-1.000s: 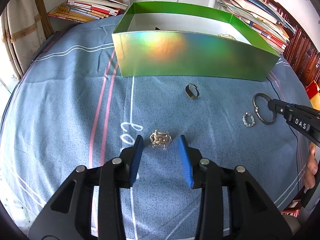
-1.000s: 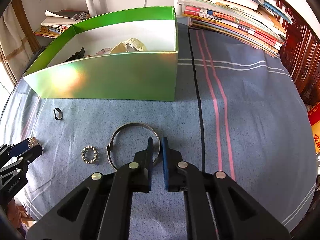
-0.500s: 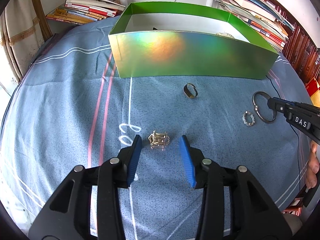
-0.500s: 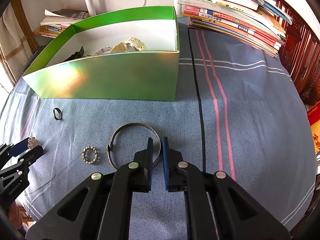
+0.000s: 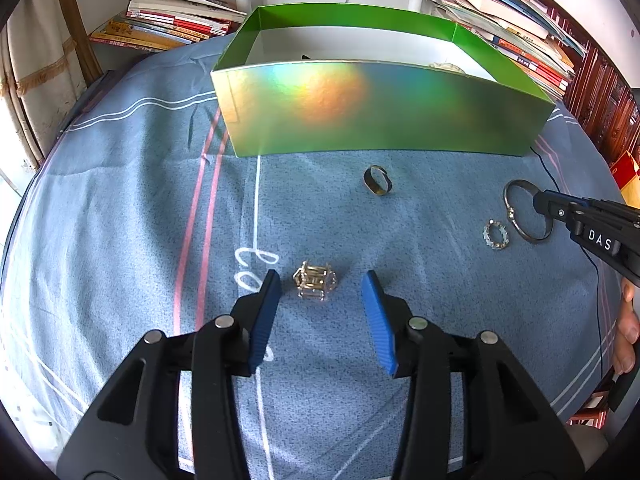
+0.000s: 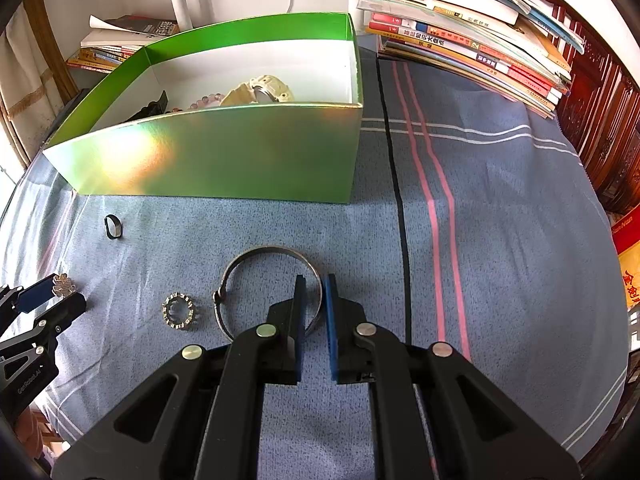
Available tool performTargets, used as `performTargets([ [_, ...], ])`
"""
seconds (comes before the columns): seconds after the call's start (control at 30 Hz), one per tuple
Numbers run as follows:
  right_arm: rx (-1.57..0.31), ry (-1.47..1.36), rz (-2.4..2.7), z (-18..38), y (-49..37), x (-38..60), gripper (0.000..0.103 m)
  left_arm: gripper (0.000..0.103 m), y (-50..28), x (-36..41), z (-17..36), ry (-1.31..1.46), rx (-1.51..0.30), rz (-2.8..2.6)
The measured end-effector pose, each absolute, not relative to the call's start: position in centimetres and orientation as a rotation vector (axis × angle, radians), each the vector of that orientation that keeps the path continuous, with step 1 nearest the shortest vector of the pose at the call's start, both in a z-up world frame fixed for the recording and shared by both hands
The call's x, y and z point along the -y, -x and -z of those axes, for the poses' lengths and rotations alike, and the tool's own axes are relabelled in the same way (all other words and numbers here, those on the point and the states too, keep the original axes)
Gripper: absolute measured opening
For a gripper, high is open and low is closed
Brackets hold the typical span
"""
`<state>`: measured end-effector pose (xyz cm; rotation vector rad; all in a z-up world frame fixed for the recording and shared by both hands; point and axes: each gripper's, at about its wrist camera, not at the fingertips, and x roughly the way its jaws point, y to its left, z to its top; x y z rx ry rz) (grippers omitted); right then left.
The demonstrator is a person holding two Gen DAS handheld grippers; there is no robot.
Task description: Organize jewelry
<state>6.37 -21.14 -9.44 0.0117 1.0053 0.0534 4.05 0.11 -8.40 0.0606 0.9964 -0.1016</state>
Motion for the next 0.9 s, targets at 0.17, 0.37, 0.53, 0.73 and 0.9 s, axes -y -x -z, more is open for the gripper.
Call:
performTargets([
  [0.17,-1.008,-0.021,-0.066,9.4,-6.4,21.1,0.019,0.046,-4.0,0.1,8.4,-0.065,-0.996,0.105],
  [0.37,-1.006,-0.005,-0.071,9.5,-6.3,20.7,0.025,0.048,-4.2,0.3,8.5,-0.069,-1.001,0.103],
  [0.53,-0.996,0.006,-0.069,9.5,-6.3,20.6,0.025,0.048,-4.9,0.5,8.5,-0.076,-0.999,0.106],
  [0.73,-0.982,0.012,-0.085,9.5,-6.1,20.3,0.008,0.02,-4.9,0.8,8.3,-0.087,-0.987,0.128],
  [0.9,-0.978,0.014,-0.099,9.5,-6.0,20.2,0.005,0.02,-4.8,0.8,8.3,-0.087,-0.986,0.123],
])
